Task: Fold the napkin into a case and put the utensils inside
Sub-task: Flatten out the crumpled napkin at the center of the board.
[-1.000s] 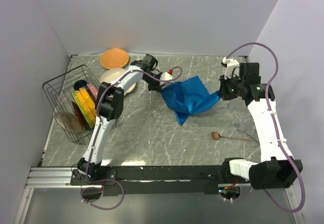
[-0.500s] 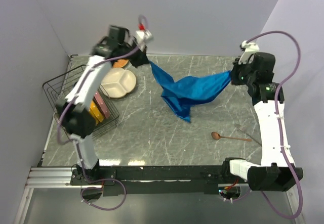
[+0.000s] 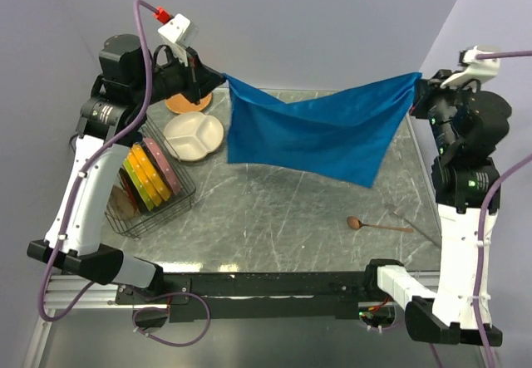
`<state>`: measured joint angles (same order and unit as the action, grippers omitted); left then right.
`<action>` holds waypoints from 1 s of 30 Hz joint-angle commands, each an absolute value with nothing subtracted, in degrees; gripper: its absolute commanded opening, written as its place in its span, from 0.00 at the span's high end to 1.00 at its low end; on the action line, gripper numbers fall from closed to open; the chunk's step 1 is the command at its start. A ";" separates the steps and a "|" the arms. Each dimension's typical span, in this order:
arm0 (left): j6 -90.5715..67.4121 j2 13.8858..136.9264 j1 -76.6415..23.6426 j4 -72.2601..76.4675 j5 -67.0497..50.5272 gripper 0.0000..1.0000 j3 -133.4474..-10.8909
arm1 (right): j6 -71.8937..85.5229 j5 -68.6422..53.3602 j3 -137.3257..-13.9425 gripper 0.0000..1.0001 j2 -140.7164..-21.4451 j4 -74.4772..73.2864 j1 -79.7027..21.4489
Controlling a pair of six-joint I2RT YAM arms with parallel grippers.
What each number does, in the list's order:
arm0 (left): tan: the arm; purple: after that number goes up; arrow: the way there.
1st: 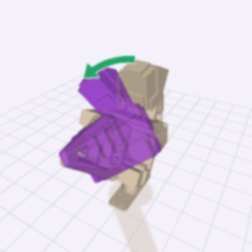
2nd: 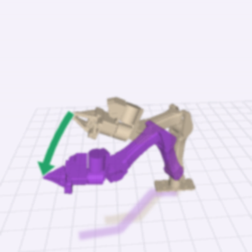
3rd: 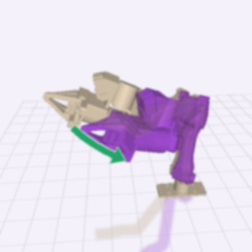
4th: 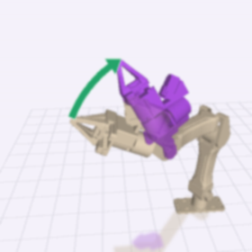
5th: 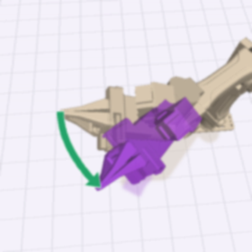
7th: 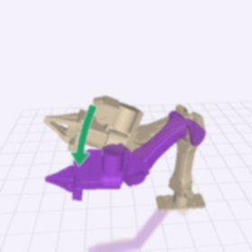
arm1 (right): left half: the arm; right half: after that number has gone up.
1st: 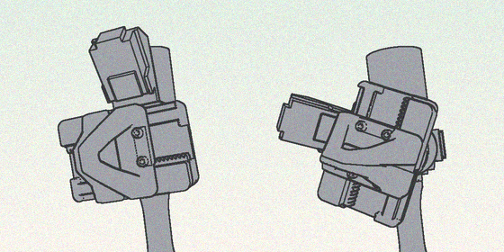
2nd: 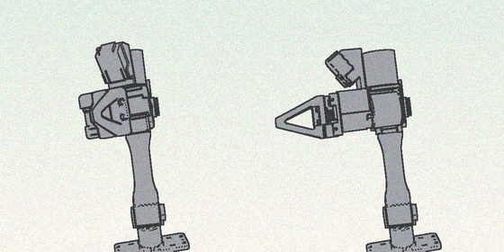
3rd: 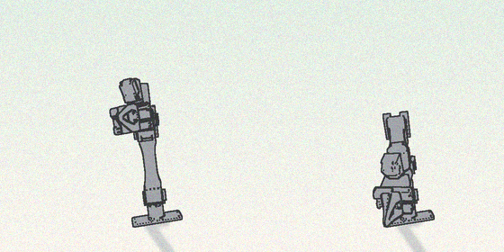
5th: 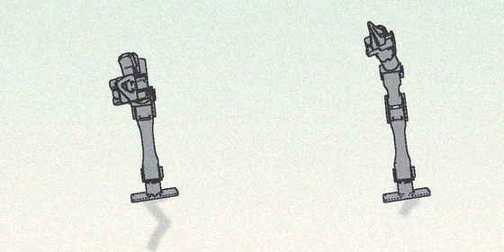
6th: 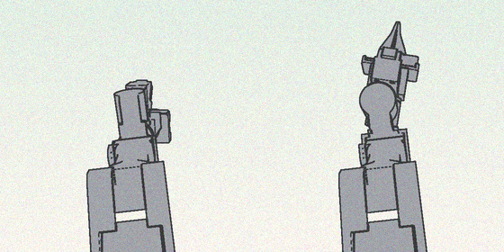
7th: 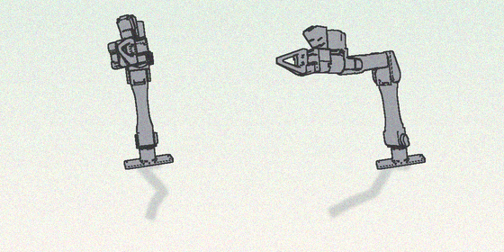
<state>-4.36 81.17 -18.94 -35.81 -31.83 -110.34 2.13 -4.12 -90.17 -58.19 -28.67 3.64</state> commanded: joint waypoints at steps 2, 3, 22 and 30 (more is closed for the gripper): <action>-12.65 86.12 -18.72 -28.93 -25.76 0.99 -112.15 | 4.13 -0.18 -90.27 1.00 -60.90 -21.02 3.96; -14.31 87.00 -18.72 -25.44 -24.88 0.99 -112.15 | 3.87 -0.18 -90.00 1.00 -62.39 -19.79 3.96; -17.59 114.09 -18.63 9.66 -15.12 0.99 -137.22 | 5.98 0.18 -130.40 1.00 -99.31 -9.14 5.97; -7.40 103.37 -18.19 10.19 -24.93 0.99 -116.14 | 0.54 -9.57 -105.16 1.00 -88.87 -2.39 6.42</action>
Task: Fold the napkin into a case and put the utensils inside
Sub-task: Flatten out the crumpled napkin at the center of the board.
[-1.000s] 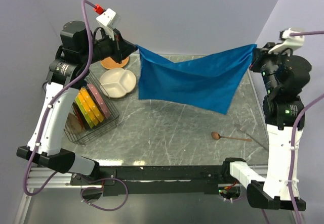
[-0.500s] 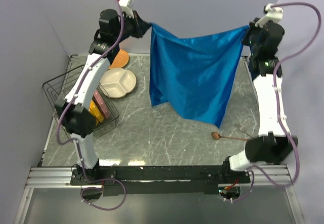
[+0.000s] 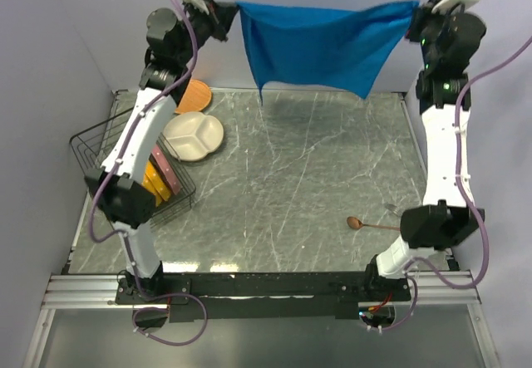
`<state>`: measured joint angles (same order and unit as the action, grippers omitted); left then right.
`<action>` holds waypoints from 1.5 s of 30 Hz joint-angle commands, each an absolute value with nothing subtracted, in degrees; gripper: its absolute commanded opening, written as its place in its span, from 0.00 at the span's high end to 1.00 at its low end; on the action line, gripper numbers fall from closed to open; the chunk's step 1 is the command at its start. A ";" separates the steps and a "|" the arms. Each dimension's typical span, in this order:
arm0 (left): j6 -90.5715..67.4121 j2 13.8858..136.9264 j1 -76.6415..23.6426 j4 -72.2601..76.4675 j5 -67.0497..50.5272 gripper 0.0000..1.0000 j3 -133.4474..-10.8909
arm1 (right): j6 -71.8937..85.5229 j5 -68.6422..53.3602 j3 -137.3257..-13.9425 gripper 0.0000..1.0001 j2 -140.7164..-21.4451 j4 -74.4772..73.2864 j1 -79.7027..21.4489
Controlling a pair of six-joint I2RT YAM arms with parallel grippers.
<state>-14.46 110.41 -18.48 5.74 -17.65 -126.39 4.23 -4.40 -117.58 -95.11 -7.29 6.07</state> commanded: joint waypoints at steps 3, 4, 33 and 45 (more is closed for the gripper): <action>-1.16 99.94 -18.19 6.17 -31.00 0.99 -104.97 | -5.69 -11.78 -86.38 1.00 -83.95 -0.19 6.50; 1.73 99.06 -18.19 2.06 -31.90 0.99 -100.59 | -7.10 -12.56 -83.35 1.00 -83.15 -0.18 6.50; 7.56 107.59 -15.38 -25.75 -38.76 0.99 -98.19 | -16.79 -8.88 -78.22 1.00 -87.37 -16.26 7.90; -2.29 82.09 -15.73 -10.54 -36.65 0.99 -94.20 | -4.84 -11.44 -90.94 1.00 -71.18 -17.48 8.96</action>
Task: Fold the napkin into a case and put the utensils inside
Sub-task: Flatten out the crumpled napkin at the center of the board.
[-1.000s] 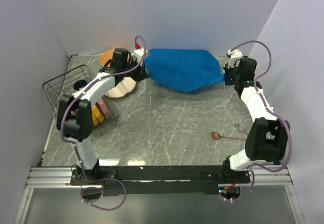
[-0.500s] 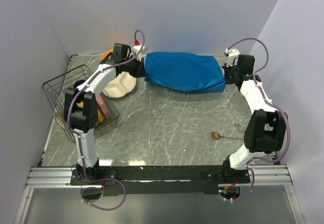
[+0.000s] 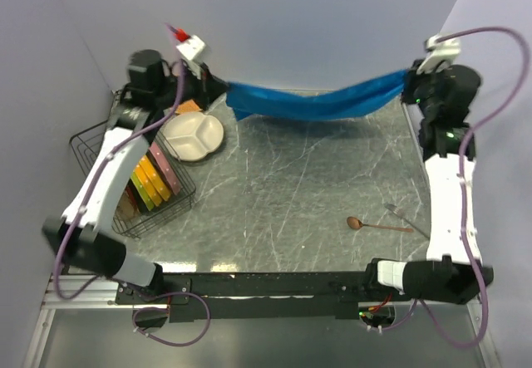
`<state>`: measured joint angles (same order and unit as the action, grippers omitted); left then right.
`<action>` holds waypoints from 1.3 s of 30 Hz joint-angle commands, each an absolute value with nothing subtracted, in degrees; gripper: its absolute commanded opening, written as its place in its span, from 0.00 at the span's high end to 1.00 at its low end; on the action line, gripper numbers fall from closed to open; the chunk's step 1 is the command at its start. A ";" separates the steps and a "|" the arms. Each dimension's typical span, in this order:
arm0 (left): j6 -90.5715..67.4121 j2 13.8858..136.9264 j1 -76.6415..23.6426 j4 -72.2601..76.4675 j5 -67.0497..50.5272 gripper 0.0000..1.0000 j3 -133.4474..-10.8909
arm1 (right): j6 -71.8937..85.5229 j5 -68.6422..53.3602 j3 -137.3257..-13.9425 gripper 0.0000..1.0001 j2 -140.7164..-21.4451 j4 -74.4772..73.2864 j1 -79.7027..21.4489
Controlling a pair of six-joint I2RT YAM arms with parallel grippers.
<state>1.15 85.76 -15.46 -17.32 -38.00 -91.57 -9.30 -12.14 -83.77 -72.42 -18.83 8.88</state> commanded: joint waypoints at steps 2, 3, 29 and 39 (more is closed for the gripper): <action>-3.34 84.45 -15.73 -10.81 -36.30 0.99 -97.02 | -3.79 -10.55 -93.07 1.00 -73.56 -17.32 8.96; -3.77 85.59 -15.82 -11.07 -35.34 0.99 -100.42 | -3.69 -10.46 -94.73 1.00 -74.35 -16.79 8.96; -10.02 111.28 -15.65 8.96 -27.16 0.99 -130.11 | 1.94 -10.72 -131.88 1.00 -104.78 -8.98 8.88; -1.16 100.02 -15.56 8.71 -32.69 0.99 -97.49 | -13.96 -15.73 -90.37 1.00 -90.27 1.23 8.18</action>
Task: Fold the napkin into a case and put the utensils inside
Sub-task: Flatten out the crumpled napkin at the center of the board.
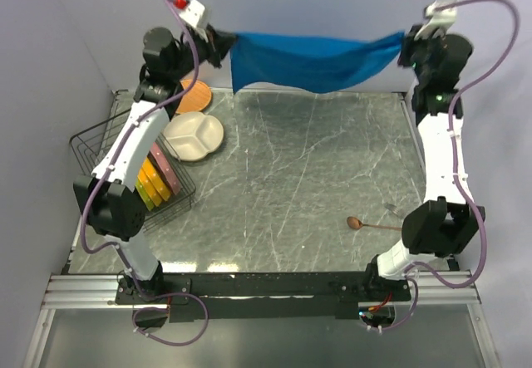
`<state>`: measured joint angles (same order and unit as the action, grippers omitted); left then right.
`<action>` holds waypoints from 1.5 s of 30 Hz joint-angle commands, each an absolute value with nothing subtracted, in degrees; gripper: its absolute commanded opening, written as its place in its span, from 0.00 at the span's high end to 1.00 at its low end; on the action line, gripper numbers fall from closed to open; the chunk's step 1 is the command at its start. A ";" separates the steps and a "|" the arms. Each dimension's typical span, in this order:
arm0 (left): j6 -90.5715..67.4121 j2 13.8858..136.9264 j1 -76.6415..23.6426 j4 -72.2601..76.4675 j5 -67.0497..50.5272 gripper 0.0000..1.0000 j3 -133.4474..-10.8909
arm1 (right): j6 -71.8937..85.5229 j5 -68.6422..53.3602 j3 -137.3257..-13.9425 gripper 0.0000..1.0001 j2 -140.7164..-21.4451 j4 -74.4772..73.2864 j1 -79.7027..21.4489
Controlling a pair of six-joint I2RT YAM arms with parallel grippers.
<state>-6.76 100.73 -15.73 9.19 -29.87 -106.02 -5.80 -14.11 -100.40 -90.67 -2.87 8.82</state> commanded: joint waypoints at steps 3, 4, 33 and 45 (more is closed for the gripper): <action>4.29 99.41 -15.56 5.98 -34.45 0.99 -88.27 | -20.80 -15.73 -82.99 1.00 -90.35 0.62 8.00; 5.26 99.23 -15.56 5.11 -34.89 0.99 -84.33 | -22.22 -15.12 -79.92 1.00 -90.35 0.44 7.48; 31.71 95.10 -22.23 -26.70 -34.80 0.73 -63.64 | -54.64 -14.94 -53.18 0.80 -80.51 -28.72 6.94; 30.07 95.96 -22.67 -32.96 -34.02 0.55 -71.01 | -41.78 -19.60 -71.79 0.17 -90.86 -47.37 7.30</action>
